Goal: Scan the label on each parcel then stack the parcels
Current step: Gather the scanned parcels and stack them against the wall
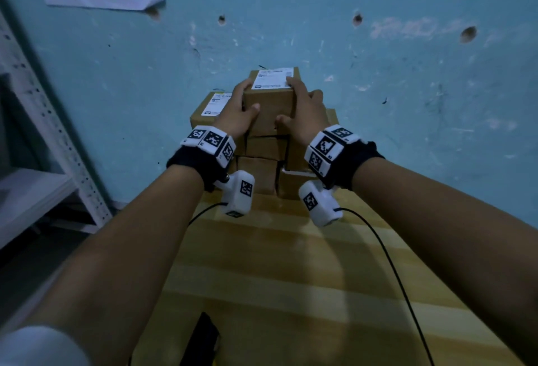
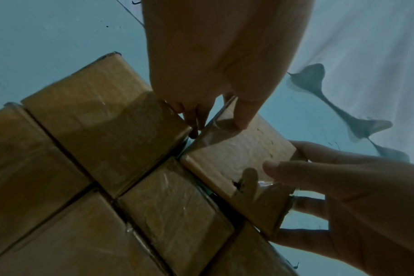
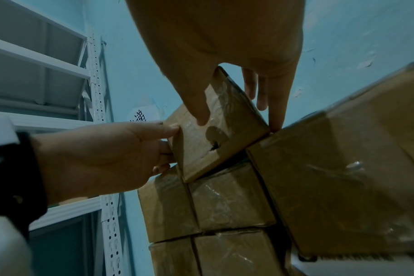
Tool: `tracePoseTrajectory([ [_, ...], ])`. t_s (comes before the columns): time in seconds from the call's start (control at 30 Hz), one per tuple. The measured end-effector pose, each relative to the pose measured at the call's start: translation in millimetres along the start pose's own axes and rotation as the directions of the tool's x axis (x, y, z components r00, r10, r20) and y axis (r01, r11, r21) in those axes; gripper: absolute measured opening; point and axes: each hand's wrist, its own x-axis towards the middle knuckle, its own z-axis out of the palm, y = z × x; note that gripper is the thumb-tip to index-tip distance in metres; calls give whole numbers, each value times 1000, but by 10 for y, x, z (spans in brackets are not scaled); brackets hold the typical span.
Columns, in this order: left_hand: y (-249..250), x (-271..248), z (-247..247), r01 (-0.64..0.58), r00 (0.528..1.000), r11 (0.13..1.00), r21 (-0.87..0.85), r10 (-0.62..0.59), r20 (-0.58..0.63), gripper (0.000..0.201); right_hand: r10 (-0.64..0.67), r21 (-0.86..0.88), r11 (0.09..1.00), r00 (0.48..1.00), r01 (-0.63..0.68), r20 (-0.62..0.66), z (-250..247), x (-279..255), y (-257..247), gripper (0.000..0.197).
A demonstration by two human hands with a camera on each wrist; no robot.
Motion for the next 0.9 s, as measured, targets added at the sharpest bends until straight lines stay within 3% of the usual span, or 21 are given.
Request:
tracePoseTrajectory([
  [0.3,85,-64,21,125,992,991,-44,-126,-26,73,9,0,1000,1000,-9,-18,-111,-115,0,83],
  [0.5,240,-407,76,144,967,989,-16,-144,-212,71,38,-60,997,994,-45,-106,-385,-461,86,80],
  [0.63,428,-768,158,126,981,992,-25,-128,-145,74,45,-98,993,985,-62,-169,-618,-878,151,75],
  [0.9,908,-1663,497,113,992,991,65,-116,54,55,94,-66,992,980,-107,-175,-1162,-1960,271,68],
])
